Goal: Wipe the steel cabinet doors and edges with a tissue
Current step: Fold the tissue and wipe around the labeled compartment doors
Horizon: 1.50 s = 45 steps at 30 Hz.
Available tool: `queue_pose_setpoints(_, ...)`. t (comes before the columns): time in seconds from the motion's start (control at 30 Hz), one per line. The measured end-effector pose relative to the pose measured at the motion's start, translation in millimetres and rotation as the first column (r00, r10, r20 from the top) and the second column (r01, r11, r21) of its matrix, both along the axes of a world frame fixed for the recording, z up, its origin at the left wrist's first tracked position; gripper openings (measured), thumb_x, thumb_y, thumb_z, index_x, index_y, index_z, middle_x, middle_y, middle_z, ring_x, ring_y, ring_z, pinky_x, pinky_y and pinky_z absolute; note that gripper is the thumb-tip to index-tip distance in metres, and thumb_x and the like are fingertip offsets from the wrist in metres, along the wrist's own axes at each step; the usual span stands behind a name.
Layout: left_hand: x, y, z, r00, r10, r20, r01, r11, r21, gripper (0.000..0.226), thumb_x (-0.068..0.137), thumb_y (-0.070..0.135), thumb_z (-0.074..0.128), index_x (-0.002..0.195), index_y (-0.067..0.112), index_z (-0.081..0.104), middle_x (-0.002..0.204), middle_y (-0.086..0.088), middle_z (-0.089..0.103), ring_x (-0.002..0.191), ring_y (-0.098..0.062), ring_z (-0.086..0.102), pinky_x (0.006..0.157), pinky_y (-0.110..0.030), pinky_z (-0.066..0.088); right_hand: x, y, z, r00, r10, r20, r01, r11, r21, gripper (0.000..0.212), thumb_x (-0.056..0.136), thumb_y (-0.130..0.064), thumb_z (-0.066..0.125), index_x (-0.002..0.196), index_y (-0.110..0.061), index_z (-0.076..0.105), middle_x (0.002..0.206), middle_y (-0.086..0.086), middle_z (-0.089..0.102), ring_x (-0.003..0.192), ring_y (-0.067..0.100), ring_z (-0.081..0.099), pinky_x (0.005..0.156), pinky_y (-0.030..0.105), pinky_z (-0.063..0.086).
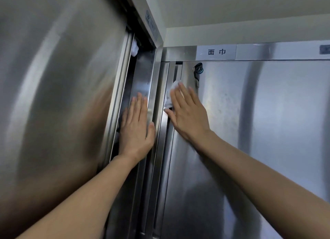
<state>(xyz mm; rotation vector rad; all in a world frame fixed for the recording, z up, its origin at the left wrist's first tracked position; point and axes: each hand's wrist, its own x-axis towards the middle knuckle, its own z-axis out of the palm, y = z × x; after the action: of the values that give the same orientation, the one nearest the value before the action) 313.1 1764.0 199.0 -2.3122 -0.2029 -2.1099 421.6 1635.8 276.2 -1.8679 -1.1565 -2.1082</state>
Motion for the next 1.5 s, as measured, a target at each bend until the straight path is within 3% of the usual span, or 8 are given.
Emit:
queue_pose_setpoints(0.2,-0.3,-0.8,0.3,1.000,0.004,-0.008,-0.004,1.000,-0.008,0.071,0.093,0.037,0.021,0.158,0.014,0.004,0.166,-0.002,-0.001,0.153,-0.014,-0.007,0.120,-0.024,-0.013,7.7,-11.8,-90.2,0.999,0.013,0.032,-0.010,0.994,-0.108,0.065,0.104,-0.047,0.029,0.148,0.000,0.041,0.154,0.018,0.039,0.145,0.029,0.034,0.123,0.040,0.015)
queue_pose_setpoints(0.37,0.9,1.3,1.8,1.000,0.000,-0.002,0.000,1.000,-0.004,0.072,0.092,0.037,0.021,0.158,0.013,0.006,0.166,-0.003,0.001,0.153,-0.013,-0.007,0.122,-0.029,-0.009,-5.9,11.0,9.9,0.993,0.021,-0.112,-0.019,1.000,0.024,0.077,0.099,-0.053,0.009,0.153,-0.002,0.029,0.160,0.018,0.027,0.150,0.027,0.021,0.122,0.035,-0.003)
queue_pose_setpoints(0.5,1.8,1.3,0.8,1.000,-0.010,0.002,0.010,1.000,0.004,0.071,0.092,0.037,0.021,0.156,0.014,0.003,0.166,-0.002,0.001,0.153,-0.014,-0.005,0.123,-0.033,-0.005,-4.0,17.8,58.7,0.982,0.066,-0.177,-0.052,0.995,0.084,0.082,0.095,-0.055,0.006,0.153,-0.001,0.027,0.162,0.017,0.023,0.151,0.026,0.017,0.118,0.039,0.017)
queue_pose_setpoints(0.6,1.5,0.8,0.1,1.000,0.002,0.006,-0.002,1.000,0.002,0.071,0.092,0.035,0.021,0.157,0.010,0.008,0.166,-0.005,0.004,0.153,-0.016,-0.003,0.123,-0.036,-0.002,2.9,4.9,-0.6,0.991,0.089,-0.102,-0.090,0.996,-0.010,0.074,0.101,-0.051,0.017,0.152,0.001,0.029,0.159,0.019,0.028,0.150,0.028,0.023,0.122,0.032,-0.002)
queue_pose_setpoints(0.77,-1.1,-1.2,0.5,1.000,0.009,-0.008,-0.009,1.000,-0.010,0.071,0.092,0.036,0.020,0.157,0.010,0.008,0.166,-0.008,0.006,0.153,-0.020,0.001,0.124,-0.041,0.003,-2.5,-21.8,-147.0,0.999,0.015,-0.038,-0.022,0.980,-0.196,0.065,0.103,-0.047,0.030,0.147,0.000,0.042,0.154,0.017,0.040,0.144,0.028,0.037,0.120,0.040,0.020)
queue_pose_setpoints(1.0,0.5,1.0,1.0,1.000,-0.019,0.002,0.019,1.000,-0.006,0.071,0.092,0.033,0.023,0.158,0.010,0.009,0.166,-0.008,0.005,0.153,-0.021,0.001,0.124,-0.046,0.005,-5.3,-0.9,-64.4,0.993,0.034,-0.109,-0.034,0.999,0.000,0.063,0.104,-0.043,0.027,0.149,0.000,0.037,0.155,0.018,0.037,0.147,0.031,0.030,0.123,0.034,0.000)
queue_pose_setpoints(1.2,-0.9,-1.0,-0.5,1.000,-0.008,0.001,0.008,1.000,-0.013,0.071,0.091,0.032,0.022,0.158,0.010,0.009,0.166,-0.009,0.007,0.153,-0.022,0.002,0.124,-0.040,0.001,-2.9,-23.1,-186.4,0.994,-0.090,-0.054,0.076,0.971,-0.227,0.065,0.104,-0.045,0.024,0.151,-0.003,0.036,0.158,0.016,0.033,0.148,0.027,0.028,0.121,0.040,0.017)
queue_pose_setpoints(1.5,-0.7,0.6,0.1,1.000,-0.023,0.004,0.023,1.000,-0.013,0.070,0.092,0.029,0.024,0.158,0.010,0.008,0.166,-0.009,0.006,0.153,-0.022,0.001,0.124,-0.038,-0.002,-2.1,-19.5,-130.5,0.991,-0.094,-0.098,0.076,0.982,-0.175,0.064,0.106,-0.045,0.021,0.154,-0.003,0.029,0.161,0.016,0.027,0.151,0.029,0.018,0.125,0.039,0.005)
